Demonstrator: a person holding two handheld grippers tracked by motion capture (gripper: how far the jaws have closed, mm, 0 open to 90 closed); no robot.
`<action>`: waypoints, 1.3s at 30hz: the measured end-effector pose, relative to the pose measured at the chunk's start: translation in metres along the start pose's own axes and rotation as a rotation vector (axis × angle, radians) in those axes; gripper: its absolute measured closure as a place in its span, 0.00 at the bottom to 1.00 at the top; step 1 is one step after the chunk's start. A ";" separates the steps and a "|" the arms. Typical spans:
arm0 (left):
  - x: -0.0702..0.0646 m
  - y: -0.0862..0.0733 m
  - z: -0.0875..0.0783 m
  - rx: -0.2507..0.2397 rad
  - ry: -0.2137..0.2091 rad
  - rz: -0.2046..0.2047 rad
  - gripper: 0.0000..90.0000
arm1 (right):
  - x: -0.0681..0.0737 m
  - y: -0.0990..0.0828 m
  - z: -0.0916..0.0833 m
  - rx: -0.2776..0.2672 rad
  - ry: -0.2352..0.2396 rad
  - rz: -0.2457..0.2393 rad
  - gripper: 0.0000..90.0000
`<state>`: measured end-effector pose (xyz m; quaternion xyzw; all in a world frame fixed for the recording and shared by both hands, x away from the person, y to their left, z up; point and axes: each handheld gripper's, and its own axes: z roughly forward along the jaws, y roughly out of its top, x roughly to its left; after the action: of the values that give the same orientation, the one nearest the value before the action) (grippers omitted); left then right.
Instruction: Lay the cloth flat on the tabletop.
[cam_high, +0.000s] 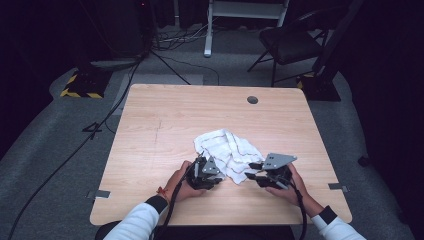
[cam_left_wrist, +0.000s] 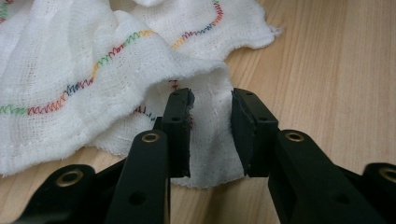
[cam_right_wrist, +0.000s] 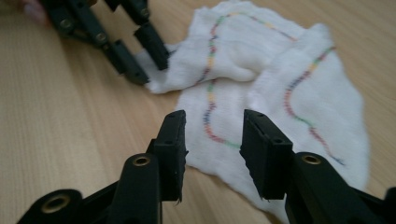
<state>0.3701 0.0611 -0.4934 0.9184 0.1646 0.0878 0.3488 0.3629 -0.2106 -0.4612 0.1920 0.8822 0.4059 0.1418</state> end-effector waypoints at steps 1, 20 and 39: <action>0.000 0.000 0.000 0.000 0.004 0.005 0.77 | 0.004 0.001 0.004 0.008 0.014 -0.020 0.65; 0.009 -0.004 -0.019 -0.043 0.057 0.020 0.95 | 0.008 -0.007 0.039 0.107 0.025 -0.068 0.87; 0.030 -0.026 -0.057 -0.081 0.105 -0.100 0.96 | -0.012 -0.021 -0.001 0.144 0.021 -0.048 0.97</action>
<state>0.3761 0.1256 -0.4671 0.8884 0.2247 0.1249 0.3805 0.3686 -0.2286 -0.4757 0.1763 0.9149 0.3398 0.1282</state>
